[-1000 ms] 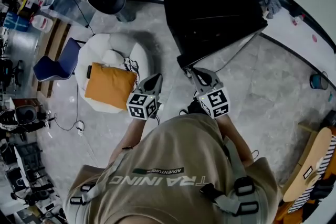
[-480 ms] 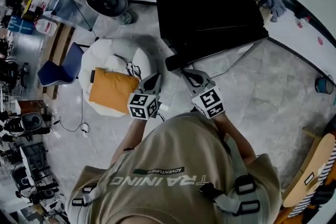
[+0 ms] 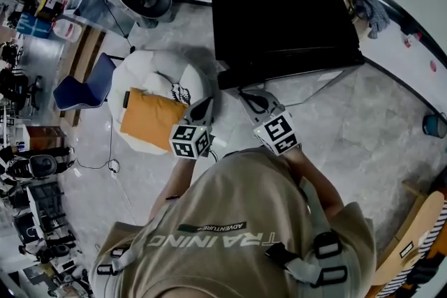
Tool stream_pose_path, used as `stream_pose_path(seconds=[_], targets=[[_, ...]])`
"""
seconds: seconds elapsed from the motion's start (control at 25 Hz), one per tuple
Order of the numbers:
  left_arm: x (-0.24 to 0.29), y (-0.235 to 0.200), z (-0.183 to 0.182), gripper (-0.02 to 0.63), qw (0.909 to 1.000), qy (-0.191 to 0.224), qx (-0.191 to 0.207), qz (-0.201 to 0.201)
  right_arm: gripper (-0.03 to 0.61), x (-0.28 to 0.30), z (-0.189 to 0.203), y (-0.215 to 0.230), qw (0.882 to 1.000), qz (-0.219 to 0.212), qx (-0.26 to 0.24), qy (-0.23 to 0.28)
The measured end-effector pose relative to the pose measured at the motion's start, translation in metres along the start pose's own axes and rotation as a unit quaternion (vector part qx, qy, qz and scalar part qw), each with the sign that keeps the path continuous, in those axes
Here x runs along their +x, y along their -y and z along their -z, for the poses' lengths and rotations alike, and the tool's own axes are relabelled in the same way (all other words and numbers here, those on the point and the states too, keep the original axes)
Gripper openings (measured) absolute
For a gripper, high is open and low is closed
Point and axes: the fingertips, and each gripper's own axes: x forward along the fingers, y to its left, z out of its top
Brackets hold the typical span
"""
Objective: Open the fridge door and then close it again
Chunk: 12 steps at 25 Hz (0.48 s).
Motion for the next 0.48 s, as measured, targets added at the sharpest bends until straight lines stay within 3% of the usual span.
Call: stream_pose_path(seconds=[0.48], targets=[[0.022, -0.013, -0.017, 0.000, 1.0000, 0.002, -0.002, 0.000, -0.005, 0.012, -0.005, 0.009, 1.000, -0.015, -0.002, 0.002]])
